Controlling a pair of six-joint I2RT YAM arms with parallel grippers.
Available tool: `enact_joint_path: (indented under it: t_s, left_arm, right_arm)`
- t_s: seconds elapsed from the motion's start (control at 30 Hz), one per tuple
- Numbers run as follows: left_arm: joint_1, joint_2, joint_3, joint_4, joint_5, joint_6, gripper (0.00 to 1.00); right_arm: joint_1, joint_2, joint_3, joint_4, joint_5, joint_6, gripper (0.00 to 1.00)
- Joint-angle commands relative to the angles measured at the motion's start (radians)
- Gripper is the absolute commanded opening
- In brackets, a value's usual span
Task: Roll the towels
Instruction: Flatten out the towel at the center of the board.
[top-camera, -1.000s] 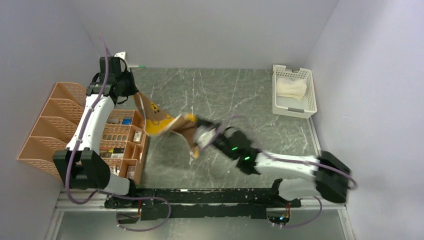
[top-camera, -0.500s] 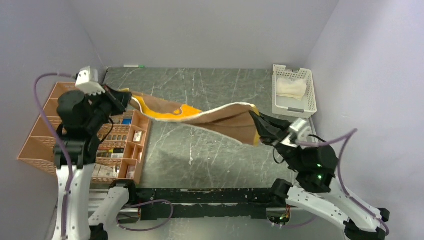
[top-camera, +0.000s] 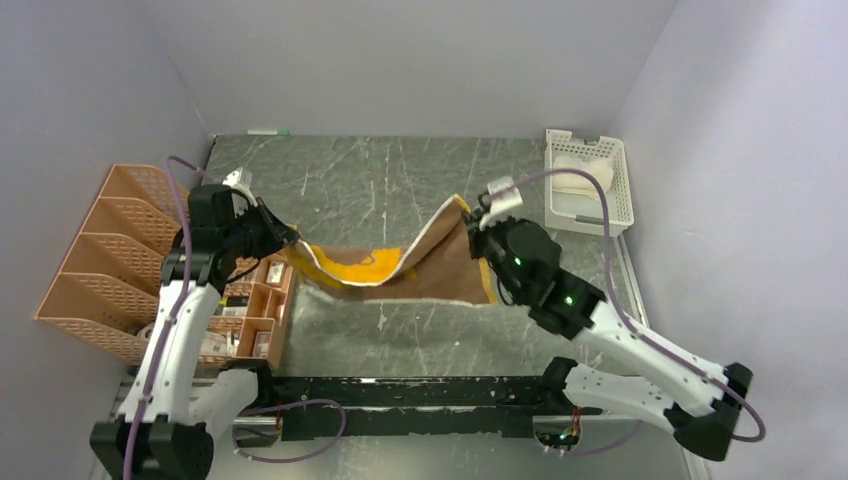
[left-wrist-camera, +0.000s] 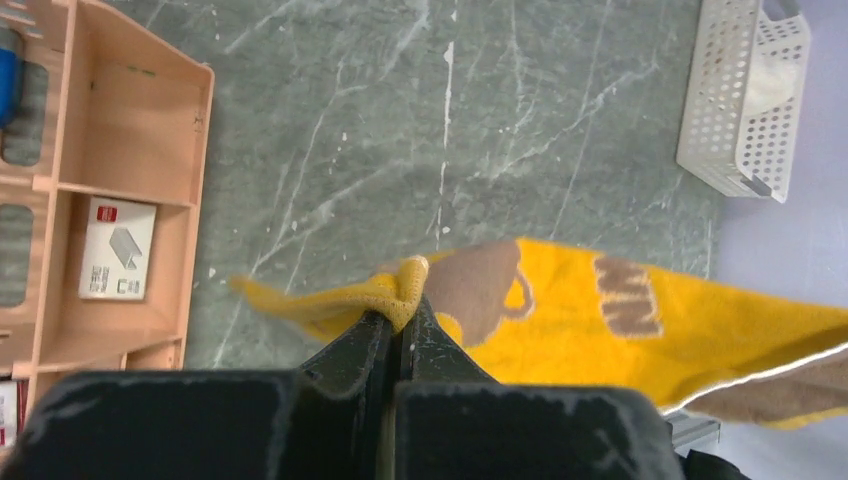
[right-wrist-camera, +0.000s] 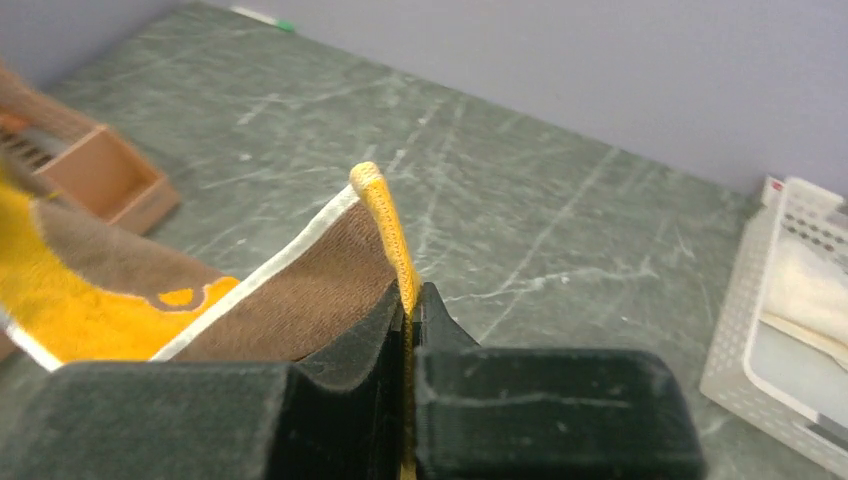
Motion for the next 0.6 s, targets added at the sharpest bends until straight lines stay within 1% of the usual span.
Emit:
enact_joint_path:
  t_s: [0.0,0.1,0.13,0.2,0.3,0.4,0.5,0.57]
  left_arm:
    - [-0.017,0.126,0.060,0.134,0.029,0.005,0.07]
    - [-0.054,0.296,0.139,0.145,0.014,0.053,0.07]
    - [-0.063,0.355,0.172,0.136,0.005,0.071,0.07]
    - [-0.074,0.473,0.243,0.120,-0.005,0.102,0.07]
    - [-0.075,0.621,0.371,0.108,-0.047,0.129,0.07]
    - [-0.075,0.753,0.498,0.097,-0.066,0.139,0.07]
    - [-0.075,0.869,0.635,0.049,-0.072,0.150,0.07]
    - [-0.075,0.909,0.695,0.032,-0.077,0.150,0.07]
  right_arm:
    - [-0.206,0.167,0.135,-0.064,-0.078,0.137,0.00]
    - [-0.540,0.258,0.157,-0.055,-0.405,0.261,0.00]
    - [-0.627,0.286,0.160,-0.040,-0.487,0.291,0.00]
    - [-0.740,0.366,0.210,-0.037,-0.552,0.318,0.00]
    - [-0.836,0.504,0.315,-0.079,-0.595,0.316,0.00]
    - [-0.898,0.596,0.375,-0.059,-0.672,0.325,0.00]
    - [-0.906,0.663,0.432,-0.043,-0.699,0.321,0.00]
    - [-0.906,0.687,0.465,-0.047,-0.701,0.310,0.00]
